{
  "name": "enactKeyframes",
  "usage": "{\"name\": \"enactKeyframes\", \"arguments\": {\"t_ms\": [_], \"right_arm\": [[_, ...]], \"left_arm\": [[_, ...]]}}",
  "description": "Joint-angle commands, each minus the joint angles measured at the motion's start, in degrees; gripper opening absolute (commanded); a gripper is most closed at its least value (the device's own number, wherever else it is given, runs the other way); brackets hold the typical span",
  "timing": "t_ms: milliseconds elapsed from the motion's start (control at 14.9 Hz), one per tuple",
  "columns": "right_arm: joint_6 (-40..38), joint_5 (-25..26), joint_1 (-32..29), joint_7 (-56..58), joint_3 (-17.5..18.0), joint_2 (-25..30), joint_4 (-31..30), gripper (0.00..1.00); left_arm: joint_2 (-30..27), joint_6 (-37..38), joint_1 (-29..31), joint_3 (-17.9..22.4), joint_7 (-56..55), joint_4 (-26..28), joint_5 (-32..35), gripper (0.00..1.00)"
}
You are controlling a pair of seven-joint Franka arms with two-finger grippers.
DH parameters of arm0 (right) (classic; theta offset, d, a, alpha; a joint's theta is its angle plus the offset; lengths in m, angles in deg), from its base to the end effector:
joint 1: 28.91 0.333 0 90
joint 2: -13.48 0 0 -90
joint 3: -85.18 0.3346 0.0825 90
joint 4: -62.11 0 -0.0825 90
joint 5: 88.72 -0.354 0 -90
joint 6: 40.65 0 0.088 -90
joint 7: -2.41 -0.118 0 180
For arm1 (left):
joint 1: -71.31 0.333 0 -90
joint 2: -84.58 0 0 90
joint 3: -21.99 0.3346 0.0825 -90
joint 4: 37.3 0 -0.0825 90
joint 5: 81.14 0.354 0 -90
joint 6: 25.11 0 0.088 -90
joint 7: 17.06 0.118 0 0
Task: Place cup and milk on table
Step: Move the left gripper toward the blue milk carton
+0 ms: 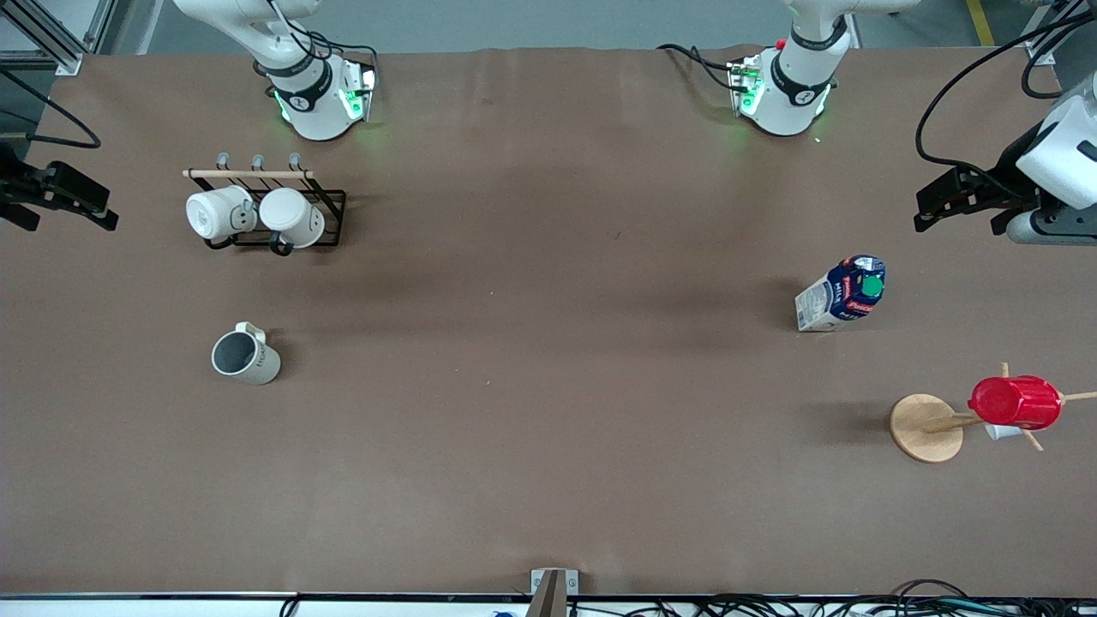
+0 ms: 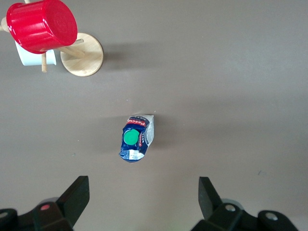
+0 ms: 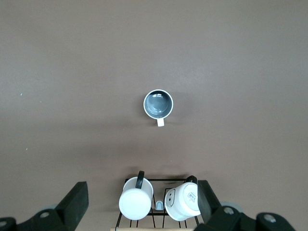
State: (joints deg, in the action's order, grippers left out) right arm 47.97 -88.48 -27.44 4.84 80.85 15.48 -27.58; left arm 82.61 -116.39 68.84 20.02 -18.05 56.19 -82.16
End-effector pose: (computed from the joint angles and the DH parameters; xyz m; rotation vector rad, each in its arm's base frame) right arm 0.5104 -0.0268 0.6504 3.1392 -0.0120 0.0252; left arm 0.5128 -0.0422 0.6250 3.1238 -0.0934 -0.0078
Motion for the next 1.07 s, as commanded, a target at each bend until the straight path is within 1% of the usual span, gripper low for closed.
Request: {"name": "enactKeyframes", "arguments": {"t_ms": [0, 335, 470, 537, 604, 872, 1006], "right_arm": [[-0.5, -0.6, -0.5, 0.6, 0.2, 0.2, 0.0, 1.00], [0.1, -0.5, -0.5, 0.6, 0.2, 0.2, 0.0, 1.00], [0.0, -0.5, -0.6, 0.6, 0.2, 0.2, 0.0, 1.00], [0.0, -0.6, -0.6, 0.6, 0.2, 0.2, 0.0, 1.00], [0.0, -0.5, -0.6, 0.6, 0.2, 0.2, 0.0, 1.00], [0.1, -0.5, -0.7, 0.6, 0.2, 0.1, -0.1, 1.00], [0.1, -0.5, -0.6, 0.6, 0.2, -0.2, 0.0, 1.00]], "left_arm": [[-0.1, -0.8, -0.3, 0.5, 1.3, -0.2, 0.1, 1.00], [0.9, -1.3, -0.1, 0.5, 1.3, 0.4, 0.1, 1.00], [1.2, -2.4, 0.0, 0.5, 1.3, 1.2, 0.1, 0.98], [1.2, -3.6, 0.0, 0.5, 1.3, 2.2, 0.1, 0.95], [1.3, -4.5, 0.1, 0.6, 0.7, 2.9, 0.1, 0.95], [1.3, -11.6, 0.3, 0.6, 1.3, 10.3, 0.1, 0.95], [1.1, -17.9, 0.3, 0.7, 1.3, 15.8, 0.4, 0.96]]}}
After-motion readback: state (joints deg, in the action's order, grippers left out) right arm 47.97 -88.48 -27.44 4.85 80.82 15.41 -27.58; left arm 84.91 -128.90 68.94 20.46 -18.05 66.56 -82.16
